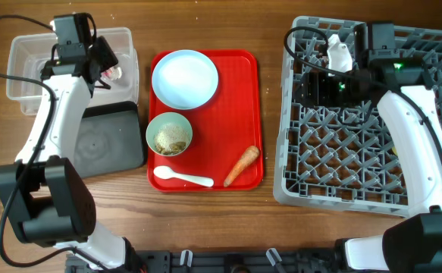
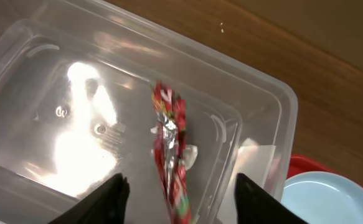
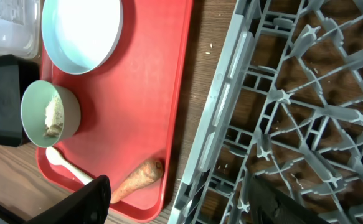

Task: Sort waste into correct bins and load items into the dishwasher rack
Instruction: 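Drop the red wrapper into the clear plastic bin, then grasp the green rice bowl with the left gripper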

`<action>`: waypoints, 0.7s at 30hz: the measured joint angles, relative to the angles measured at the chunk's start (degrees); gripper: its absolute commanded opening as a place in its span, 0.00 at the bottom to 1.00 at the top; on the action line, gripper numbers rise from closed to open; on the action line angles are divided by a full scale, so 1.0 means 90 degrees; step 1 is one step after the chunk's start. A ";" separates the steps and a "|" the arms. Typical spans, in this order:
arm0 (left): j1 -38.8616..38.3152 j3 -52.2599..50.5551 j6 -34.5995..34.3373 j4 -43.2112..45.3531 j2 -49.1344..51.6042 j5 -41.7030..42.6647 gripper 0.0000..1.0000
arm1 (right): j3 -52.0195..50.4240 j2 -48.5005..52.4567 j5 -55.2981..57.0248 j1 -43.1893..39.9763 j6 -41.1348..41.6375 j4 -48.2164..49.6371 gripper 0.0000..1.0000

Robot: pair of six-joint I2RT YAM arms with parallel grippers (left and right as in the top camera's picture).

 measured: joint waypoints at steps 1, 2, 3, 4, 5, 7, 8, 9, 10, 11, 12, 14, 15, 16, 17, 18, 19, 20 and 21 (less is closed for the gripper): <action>0.0000 0.0000 -0.0002 0.0029 -0.0005 0.0012 0.64 | 0.0000 0.0000 0.0000 0.0000 0.0000 -0.0005 0.72; 0.0000 0.0000 -0.0002 0.0034 -0.0010 0.0019 0.64 | 0.0000 0.0000 0.0000 0.0000 0.0000 -0.0012 0.72; 0.0000 0.0000 0.0000 0.0049 -0.0032 0.0022 0.63 | 0.0000 0.0000 0.0000 0.0000 0.0000 -0.0017 0.72; 0.0000 0.0000 0.0000 0.0019 -0.0080 0.0049 0.63 | 0.0000 0.0000 0.0000 0.0000 0.0000 -0.0017 0.72; 0.0000 0.0000 0.0002 -0.0085 -0.0153 0.0136 0.63 | 0.0000 0.0000 0.0000 0.0000 0.0000 -0.0022 0.72; -0.0029 0.0000 0.0000 -0.0481 -0.0359 0.0444 0.59 | 0.0000 0.0000 0.0000 0.0000 0.0000 -0.0017 0.72; -0.0087 0.0012 0.0000 -0.0787 -0.0454 0.0665 0.58 | 0.0000 0.0000 0.0000 0.0000 0.0000 -0.0022 0.72; -0.0170 0.0017 0.0000 -0.1132 -0.0512 0.0852 0.58 | 0.0000 0.0000 0.0000 0.0000 0.0000 -0.0022 0.72; -0.0284 0.0019 -0.0002 -0.1464 -0.0537 0.1018 0.59 | 0.0000 0.0000 0.0000 0.0000 0.0000 -0.0019 0.72; -0.0442 0.0024 -0.0002 -0.1885 -0.0539 0.1178 0.58 | 0.0000 0.0000 0.0000 0.0000 0.0000 -0.0022 0.72; -0.0595 0.0007 -0.0005 -0.2142 -0.0539 0.1285 0.59 | 0.0000 0.0000 0.0000 0.0000 0.0000 -0.0024 0.72; -0.1049 0.0007 -0.0036 -0.2878 -0.0539 0.1450 0.58 | 0.0000 0.0000 0.0000 0.0000 0.0000 -0.0032 0.72; -0.1287 0.0005 -0.0097 -0.3050 -0.0539 0.1511 0.58 | 0.0000 0.0000 0.0000 0.0000 0.0000 -0.0039 0.72; -0.1520 0.0005 -0.0202 -0.3300 -0.0539 0.1554 0.58 | 0.0000 0.0000 0.0000 0.0000 0.0000 -0.0046 0.72; -0.1685 -0.0010 -0.0250 -0.3405 -0.0539 0.1571 0.59 | 0.0000 0.0000 0.0000 0.0000 0.0000 -0.0041 0.72; -0.1889 -0.0058 -0.0318 -0.3402 -0.0539 0.1574 0.60 | 0.0000 0.0000 0.0000 0.0000 0.0000 -0.0056 0.72; -0.2052 -0.0112 -0.0362 -0.3368 -0.0539 0.1591 0.61 | 0.0000 0.0000 0.0000 0.0000 0.0000 -0.0073 0.72; -0.2232 -0.0199 -0.0437 -0.3288 -0.0537 0.1591 0.61 | 0.0000 0.0000 0.0000 0.0000 0.0000 -0.0090 0.72; -0.2436 -0.0328 -0.0534 -0.3206 -0.0532 0.1588 0.61 | 0.0000 0.0000 0.0000 0.0000 0.0000 -0.0114 0.72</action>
